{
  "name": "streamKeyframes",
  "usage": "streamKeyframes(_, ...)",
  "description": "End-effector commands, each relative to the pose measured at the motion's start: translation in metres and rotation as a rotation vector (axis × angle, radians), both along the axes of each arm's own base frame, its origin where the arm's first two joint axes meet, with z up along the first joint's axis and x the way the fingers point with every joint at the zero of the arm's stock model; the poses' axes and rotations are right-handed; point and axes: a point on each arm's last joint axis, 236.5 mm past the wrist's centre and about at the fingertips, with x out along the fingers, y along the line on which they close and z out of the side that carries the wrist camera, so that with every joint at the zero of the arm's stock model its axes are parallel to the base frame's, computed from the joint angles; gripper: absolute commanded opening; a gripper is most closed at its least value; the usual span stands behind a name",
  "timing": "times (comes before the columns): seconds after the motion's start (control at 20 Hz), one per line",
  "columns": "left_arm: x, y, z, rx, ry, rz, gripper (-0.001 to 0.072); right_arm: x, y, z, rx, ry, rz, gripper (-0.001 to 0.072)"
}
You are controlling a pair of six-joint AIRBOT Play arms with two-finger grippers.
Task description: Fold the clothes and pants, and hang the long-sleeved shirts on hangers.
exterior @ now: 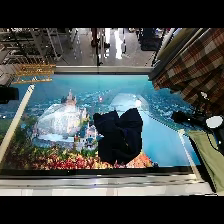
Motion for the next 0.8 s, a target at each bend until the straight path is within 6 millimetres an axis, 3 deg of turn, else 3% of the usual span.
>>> streamKeyframes(0.0,0.0,0.0,0.0,0.001,0.001,0.001,0.001,0.0,0.001,0.0,0.0,0.0,0.001,0.0166)
streamKeyframes(0.25,0.0,0.0,0.0,0.0,-0.001,0.0,0.001,0.0,0.001,0.0,0.0,0.0,0.001,0.0166)
streamKeyframes(0.55,0.038,-0.003,0.025,0.011,-0.173,-0.028,0.001,0.0,0.001,0.001,0.009,-0.002,-0.003,0.0166)
streamKeyframes(0.6,0.039,-0.003,0.027,0.012,-0.184,-0.029,0.001,0.002,0.012,0.006,0.096,-0.002,-0.024,0.0166)
streamKeyframes(0.75,0.034,-0.006,0.024,-0.034,-0.168,-0.006,0.001,-0.029,0.076,0.019,0.418,0.152,0.024,0.0166)
